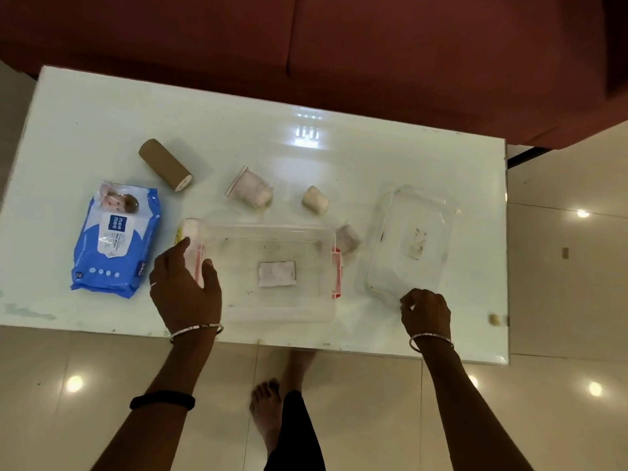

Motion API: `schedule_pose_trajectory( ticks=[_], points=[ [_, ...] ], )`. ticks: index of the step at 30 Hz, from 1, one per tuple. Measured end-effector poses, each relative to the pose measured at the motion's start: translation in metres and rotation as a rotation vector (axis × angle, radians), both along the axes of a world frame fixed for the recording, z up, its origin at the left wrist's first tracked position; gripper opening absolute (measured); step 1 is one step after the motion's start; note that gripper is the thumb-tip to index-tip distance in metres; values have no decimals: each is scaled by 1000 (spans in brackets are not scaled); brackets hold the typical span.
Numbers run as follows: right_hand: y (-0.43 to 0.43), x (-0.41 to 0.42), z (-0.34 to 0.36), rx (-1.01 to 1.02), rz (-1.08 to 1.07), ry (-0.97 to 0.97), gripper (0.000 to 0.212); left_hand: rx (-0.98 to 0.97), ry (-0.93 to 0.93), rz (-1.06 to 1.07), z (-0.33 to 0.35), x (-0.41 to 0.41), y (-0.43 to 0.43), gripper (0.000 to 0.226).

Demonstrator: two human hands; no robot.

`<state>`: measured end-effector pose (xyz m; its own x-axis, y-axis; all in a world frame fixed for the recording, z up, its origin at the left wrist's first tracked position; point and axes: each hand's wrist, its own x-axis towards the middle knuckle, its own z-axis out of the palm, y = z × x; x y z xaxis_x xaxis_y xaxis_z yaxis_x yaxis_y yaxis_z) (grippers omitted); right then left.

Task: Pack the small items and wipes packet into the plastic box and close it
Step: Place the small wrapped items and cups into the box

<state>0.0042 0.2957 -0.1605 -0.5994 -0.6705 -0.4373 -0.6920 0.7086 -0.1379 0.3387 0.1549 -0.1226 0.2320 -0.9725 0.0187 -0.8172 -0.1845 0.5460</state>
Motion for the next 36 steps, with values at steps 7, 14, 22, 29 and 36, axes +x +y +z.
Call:
schedule_pose_trajectory(
  ticks=[7,14,22,29,36],
  points=[
    [-85,29,18,-269,-390,-315,24,-150,46,-294,19,-79,-56,25],
    [-136,39,-6,-190,-570,-534,61,268,-208,-720,-10,-161,-121,34],
    [-143,41,-20,-171,-510,-494,50,516,-528,-946,-42,-192,-146,60],
    [-144,44,-25,-242,-504,-487,36,395,-526,-886,-46,-196,-149,32],
    [-140,32,-1,-496,-619,-432,31,242,-12,-611,-17,-173,-135,31]
  ],
)
